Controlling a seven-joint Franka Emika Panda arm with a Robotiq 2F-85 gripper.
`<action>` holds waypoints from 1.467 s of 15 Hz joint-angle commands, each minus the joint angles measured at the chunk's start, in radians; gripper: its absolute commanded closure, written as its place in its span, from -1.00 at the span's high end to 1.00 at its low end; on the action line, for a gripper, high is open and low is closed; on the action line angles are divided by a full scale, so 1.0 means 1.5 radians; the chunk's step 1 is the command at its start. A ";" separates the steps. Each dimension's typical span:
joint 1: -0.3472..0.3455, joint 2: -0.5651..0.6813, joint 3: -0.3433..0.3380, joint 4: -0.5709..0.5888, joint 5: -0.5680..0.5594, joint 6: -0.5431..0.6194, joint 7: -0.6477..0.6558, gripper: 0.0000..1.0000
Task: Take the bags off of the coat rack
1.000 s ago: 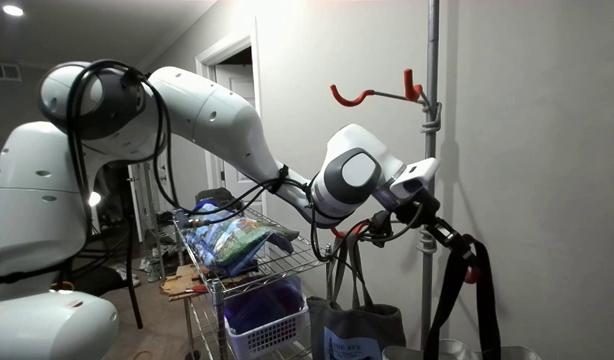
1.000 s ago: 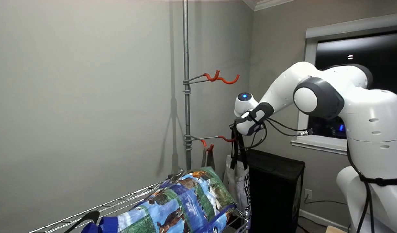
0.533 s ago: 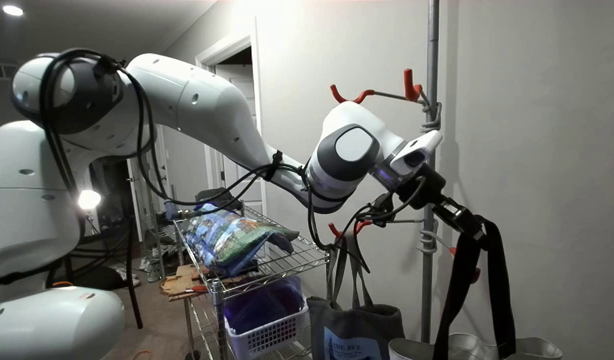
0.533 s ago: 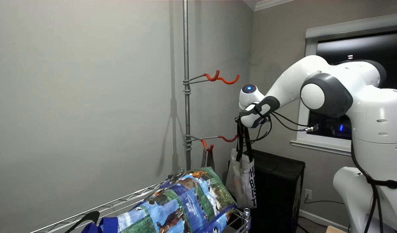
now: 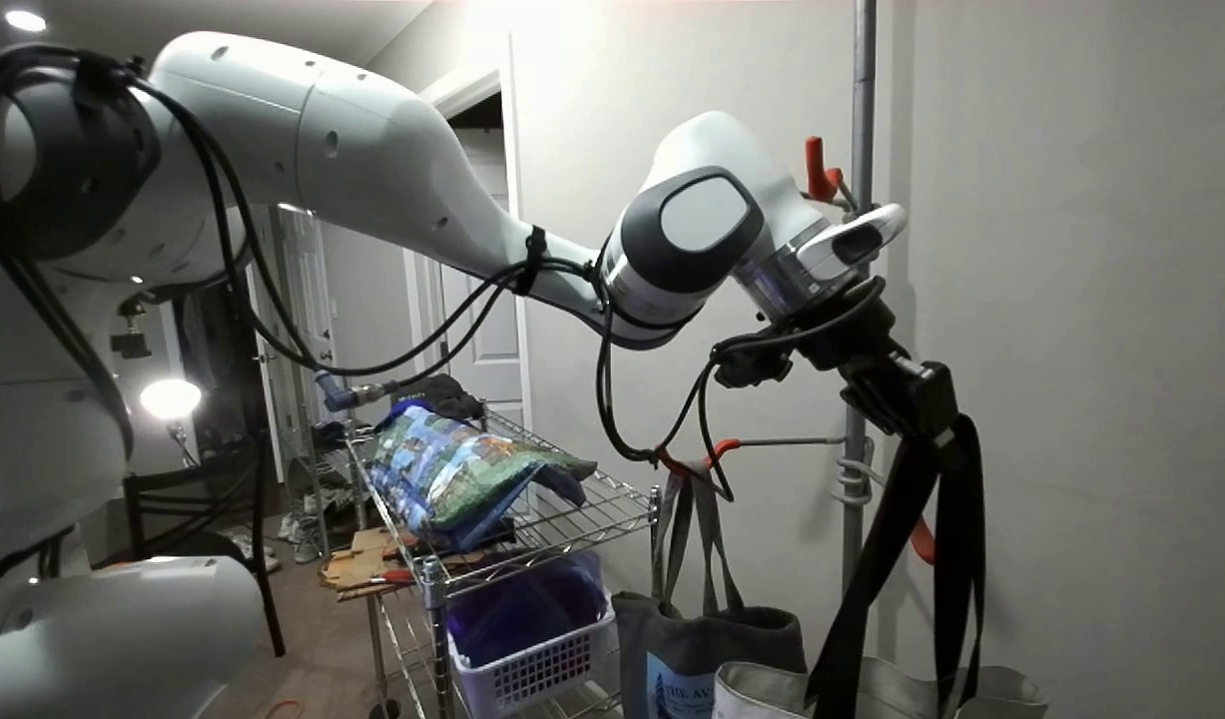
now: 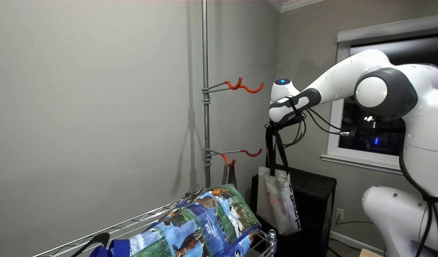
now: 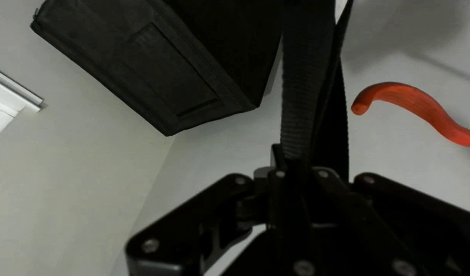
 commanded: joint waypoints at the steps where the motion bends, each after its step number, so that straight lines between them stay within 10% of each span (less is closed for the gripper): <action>1: 0.081 0.048 -0.111 0.044 0.135 -0.041 -0.150 -0.94; 10: 0.322 0.240 -0.426 0.036 0.435 -0.307 -0.564 -0.94; 11: 0.274 0.279 -0.407 0.038 0.476 -0.338 -0.609 -0.94; 22: 0.353 0.390 -0.483 0.061 0.538 -0.486 -0.732 -0.94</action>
